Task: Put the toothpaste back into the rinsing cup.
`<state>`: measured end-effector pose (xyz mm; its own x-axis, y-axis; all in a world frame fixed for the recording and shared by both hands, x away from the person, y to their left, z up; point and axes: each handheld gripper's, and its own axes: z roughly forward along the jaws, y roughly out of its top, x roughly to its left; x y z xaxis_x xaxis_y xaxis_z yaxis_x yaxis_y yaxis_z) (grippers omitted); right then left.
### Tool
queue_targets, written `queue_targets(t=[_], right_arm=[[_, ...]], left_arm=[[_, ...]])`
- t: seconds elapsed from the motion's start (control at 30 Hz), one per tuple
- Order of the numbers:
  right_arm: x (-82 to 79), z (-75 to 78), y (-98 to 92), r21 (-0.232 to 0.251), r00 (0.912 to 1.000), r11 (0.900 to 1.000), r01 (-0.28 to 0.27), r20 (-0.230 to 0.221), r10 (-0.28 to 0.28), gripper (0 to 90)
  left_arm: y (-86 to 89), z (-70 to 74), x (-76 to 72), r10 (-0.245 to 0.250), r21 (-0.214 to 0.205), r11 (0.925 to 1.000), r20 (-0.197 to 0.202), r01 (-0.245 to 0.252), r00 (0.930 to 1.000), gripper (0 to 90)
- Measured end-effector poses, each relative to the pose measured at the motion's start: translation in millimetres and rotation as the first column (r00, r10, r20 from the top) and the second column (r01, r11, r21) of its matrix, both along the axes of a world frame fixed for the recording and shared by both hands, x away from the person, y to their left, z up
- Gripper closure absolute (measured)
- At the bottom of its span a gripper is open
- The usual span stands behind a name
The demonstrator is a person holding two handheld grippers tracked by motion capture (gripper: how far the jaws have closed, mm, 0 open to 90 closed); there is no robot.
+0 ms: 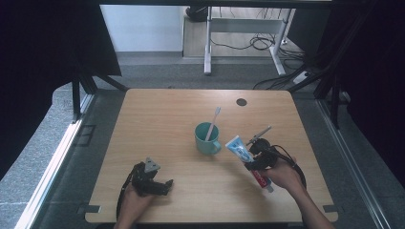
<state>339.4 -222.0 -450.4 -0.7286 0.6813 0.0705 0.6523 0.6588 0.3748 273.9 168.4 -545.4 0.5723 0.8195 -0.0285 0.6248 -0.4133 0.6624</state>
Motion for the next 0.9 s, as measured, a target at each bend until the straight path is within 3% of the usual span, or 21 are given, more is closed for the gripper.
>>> queue_targets(t=[0.4,0.9], right_arm=[[-6.1,2.8,-3.2,0.076,0.9968,0.9970,-0.009,0.080,0.003,72.5],[-8.8,9.8,-4.3,0.199,0.9838,0.9797,-0.028,0.179,-0.008,72.5]], left_arm=[[0.0,0.0,0.0,0.000,0.000,1.0000,0.000,0.000,1.0000,0.1],[-0.1,-0.1,0.1,0.001,-0.002,1.0000,0.002,-0.001,1.0000,0.1]])
